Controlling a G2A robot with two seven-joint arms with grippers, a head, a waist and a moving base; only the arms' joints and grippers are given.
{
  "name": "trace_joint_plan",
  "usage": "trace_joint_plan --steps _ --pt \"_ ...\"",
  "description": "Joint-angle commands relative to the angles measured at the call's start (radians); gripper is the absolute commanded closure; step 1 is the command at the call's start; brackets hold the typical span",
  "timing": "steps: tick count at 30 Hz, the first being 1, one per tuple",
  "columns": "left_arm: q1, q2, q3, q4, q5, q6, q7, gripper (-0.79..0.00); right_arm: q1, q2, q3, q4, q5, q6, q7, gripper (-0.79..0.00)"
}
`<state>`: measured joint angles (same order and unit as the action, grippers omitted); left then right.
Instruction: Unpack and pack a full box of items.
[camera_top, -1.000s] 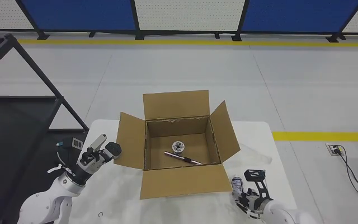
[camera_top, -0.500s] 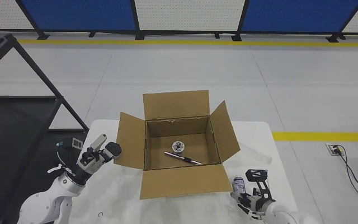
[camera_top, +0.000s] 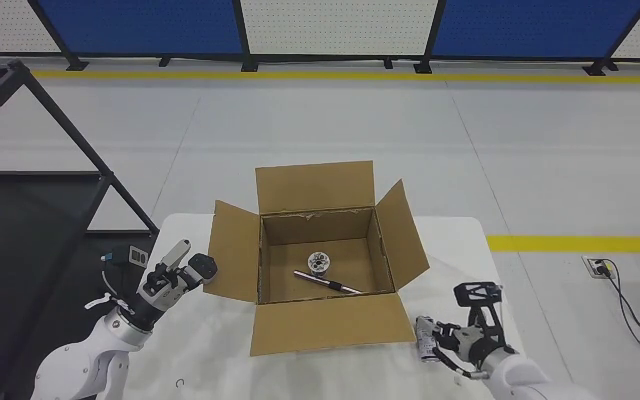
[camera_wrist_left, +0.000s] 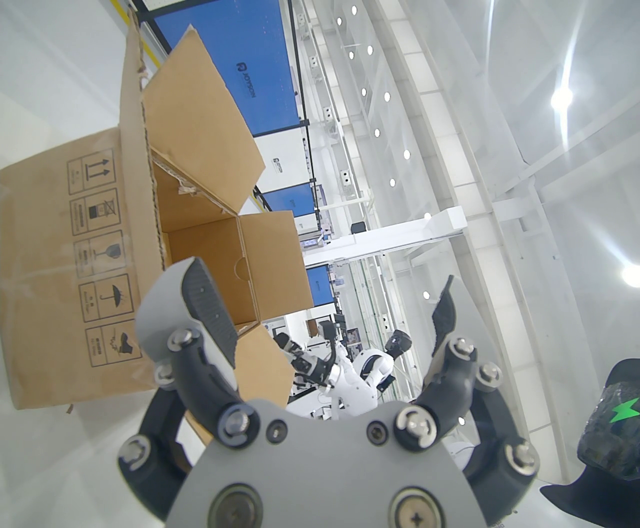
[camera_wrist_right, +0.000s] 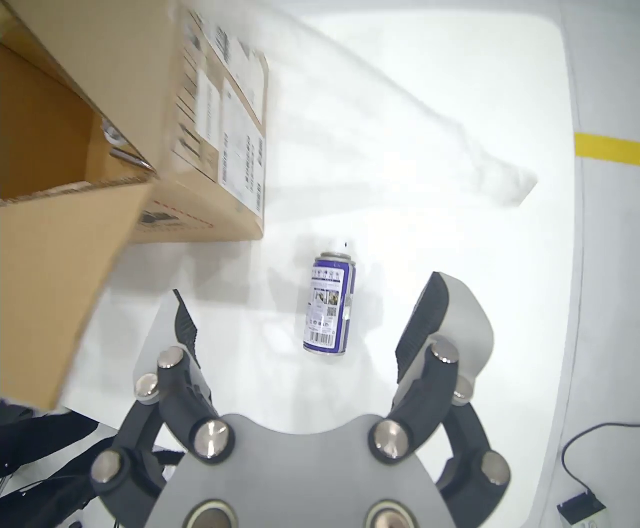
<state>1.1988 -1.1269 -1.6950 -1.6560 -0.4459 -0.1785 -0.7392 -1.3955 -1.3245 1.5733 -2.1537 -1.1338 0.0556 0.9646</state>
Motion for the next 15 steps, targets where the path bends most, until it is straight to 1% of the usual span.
trace_joint_plan --steps 1,5,7,11,15 --pt "0.000 0.000 0.000 0.000 0.000 0.000 0.000 -0.785 0.001 0.001 -0.007 -0.067 0.005 -0.008 -0.012 -0.785" --pt "0.000 0.000 0.000 0.000 0.000 0.000 0.000 -0.785 0.012 0.003 -0.039 -0.161 -0.003 -0.027 -0.004 -0.785" --pt "0.000 0.000 0.000 0.000 0.000 0.000 0.000 -0.785 0.037 0.005 -0.076 -0.196 -0.021 -0.042 0.011 -0.785" --pt "0.000 0.000 0.000 0.000 0.000 0.000 0.000 -0.785 0.101 0.004 -0.149 -0.196 -0.047 -0.047 0.034 -0.785" --pt "0.000 0.000 0.000 0.000 0.000 0.000 0.000 -0.785 0.101 0.004 -0.149 -0.196 -0.047 -0.047 0.034 -0.785"
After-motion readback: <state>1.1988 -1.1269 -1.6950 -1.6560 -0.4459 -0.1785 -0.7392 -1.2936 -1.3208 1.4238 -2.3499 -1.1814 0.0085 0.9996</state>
